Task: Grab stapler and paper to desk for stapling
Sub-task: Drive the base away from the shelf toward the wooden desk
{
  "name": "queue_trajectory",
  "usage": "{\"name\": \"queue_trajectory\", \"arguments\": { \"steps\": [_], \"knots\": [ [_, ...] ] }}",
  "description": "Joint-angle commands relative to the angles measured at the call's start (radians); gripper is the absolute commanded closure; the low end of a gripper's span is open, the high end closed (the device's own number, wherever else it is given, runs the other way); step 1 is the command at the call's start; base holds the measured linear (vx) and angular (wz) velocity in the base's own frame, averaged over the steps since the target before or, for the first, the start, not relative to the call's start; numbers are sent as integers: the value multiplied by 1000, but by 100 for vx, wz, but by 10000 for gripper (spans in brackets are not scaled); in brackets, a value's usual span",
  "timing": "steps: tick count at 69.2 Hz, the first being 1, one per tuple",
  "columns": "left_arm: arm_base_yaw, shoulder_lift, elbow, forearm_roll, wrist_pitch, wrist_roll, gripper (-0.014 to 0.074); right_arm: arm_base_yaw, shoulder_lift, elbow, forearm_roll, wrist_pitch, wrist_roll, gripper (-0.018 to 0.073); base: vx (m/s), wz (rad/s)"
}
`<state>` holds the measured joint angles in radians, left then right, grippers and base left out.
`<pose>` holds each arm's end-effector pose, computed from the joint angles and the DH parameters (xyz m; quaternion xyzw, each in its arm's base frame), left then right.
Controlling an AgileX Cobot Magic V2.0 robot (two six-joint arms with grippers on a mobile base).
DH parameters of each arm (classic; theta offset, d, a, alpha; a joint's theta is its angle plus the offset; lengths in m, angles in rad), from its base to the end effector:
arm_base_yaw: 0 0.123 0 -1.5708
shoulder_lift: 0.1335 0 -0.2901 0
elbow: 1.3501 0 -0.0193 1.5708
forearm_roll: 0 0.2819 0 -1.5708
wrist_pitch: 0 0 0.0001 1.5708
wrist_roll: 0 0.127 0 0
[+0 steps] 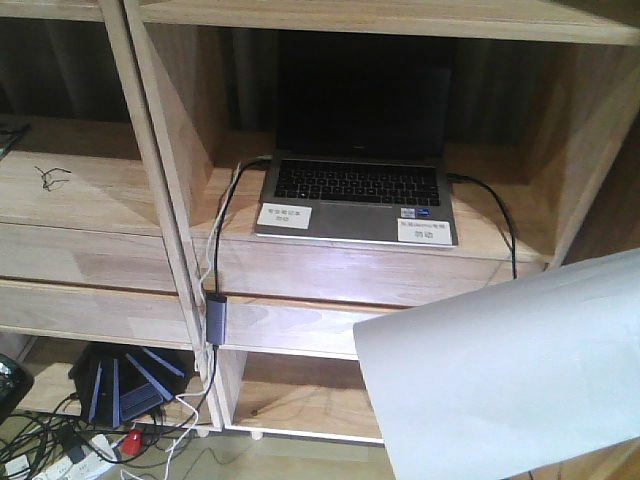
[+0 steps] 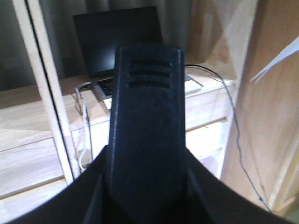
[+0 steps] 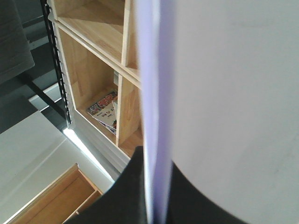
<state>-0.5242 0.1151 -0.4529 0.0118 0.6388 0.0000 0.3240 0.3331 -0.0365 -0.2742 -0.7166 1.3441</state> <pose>0.0799 -0.0452 0.3012 0.2031 0.7515 -0.1571 0.6077 0.1171 0.0631 0.2723 0.1321 0.5017 0.6033 0.6057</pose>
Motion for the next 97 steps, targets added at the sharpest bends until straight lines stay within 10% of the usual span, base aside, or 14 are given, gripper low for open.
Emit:
{"name": "queue_trajectory", "arguments": {
  "steps": [1,97],
  "knots": [
    [-5,10,-30,-5,-122,0,603,-4,8,-24,-1,-67,-13,561,-16,-12],
    [-5,10,-30,-5,-122,0,603,-4,8,-24,-4,-67,-13,561,-4,26]
  ]
}}
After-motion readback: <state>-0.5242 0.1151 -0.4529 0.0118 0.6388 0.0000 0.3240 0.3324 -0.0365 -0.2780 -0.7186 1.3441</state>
